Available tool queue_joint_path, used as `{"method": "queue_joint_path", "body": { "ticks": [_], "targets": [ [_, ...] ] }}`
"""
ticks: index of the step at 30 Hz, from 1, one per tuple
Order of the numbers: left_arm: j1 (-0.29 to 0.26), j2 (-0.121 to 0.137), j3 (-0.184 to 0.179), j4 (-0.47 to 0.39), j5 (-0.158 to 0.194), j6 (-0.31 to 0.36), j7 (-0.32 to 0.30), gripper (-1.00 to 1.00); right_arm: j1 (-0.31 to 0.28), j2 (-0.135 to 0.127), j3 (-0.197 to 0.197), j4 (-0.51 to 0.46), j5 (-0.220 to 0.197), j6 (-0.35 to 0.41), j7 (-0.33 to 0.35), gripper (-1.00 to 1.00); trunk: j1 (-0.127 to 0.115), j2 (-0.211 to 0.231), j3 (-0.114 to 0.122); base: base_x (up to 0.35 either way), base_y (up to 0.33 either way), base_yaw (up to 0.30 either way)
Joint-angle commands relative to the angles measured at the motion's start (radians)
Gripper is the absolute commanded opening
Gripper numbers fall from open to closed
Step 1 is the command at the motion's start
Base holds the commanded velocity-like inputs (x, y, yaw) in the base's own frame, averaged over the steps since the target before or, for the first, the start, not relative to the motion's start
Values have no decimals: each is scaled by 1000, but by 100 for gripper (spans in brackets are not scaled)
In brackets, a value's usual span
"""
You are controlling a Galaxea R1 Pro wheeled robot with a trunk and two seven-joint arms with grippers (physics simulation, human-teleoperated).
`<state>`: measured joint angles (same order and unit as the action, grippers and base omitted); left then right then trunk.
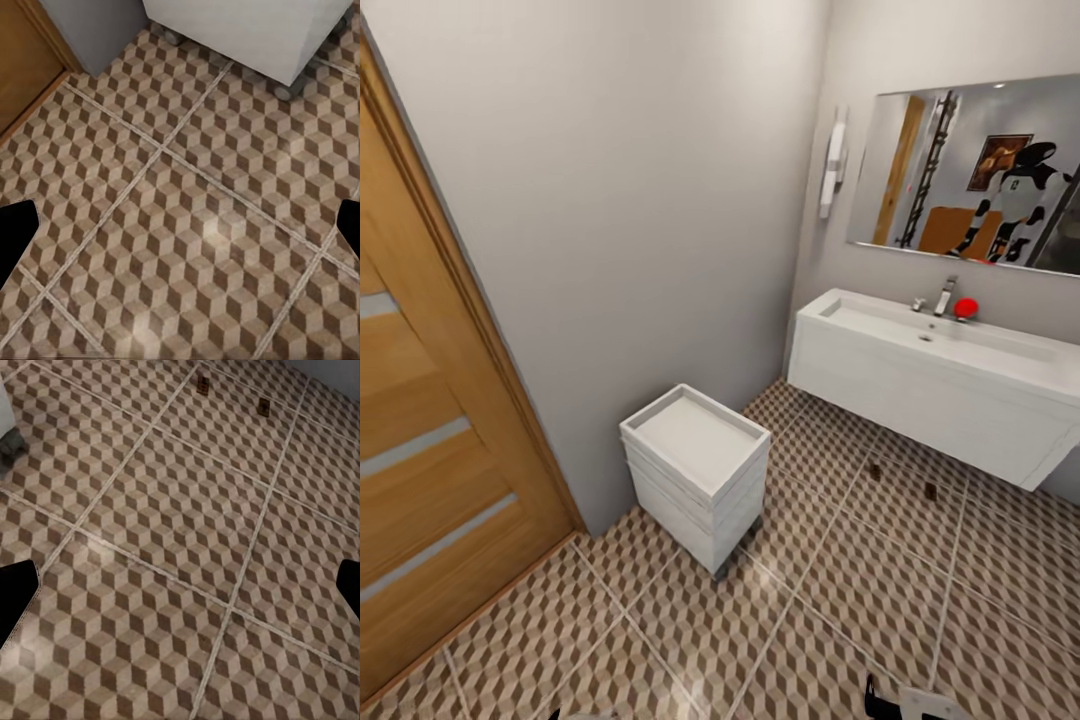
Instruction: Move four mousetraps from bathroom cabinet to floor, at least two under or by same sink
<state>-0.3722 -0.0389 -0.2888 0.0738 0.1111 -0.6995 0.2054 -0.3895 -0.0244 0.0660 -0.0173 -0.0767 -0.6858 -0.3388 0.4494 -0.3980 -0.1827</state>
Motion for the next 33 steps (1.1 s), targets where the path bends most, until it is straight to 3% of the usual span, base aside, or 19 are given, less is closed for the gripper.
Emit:
{"method": "queue_joint_path", "body": {
  "ticks": [1, 33],
  "targets": [
    [-2, -1, -9, 4, 10, -6, 0, 100, 0, 0, 8, 0, -8, -3, -2, 100, 1, -2, -2, 0, 0, 254],
    [-1, -1, -9, 4, 10, -6, 0, 100, 0, 3, 8, 1, -8, 6, -2, 100, 1, -2, -2, 0, 0, 254]
  ]
}}
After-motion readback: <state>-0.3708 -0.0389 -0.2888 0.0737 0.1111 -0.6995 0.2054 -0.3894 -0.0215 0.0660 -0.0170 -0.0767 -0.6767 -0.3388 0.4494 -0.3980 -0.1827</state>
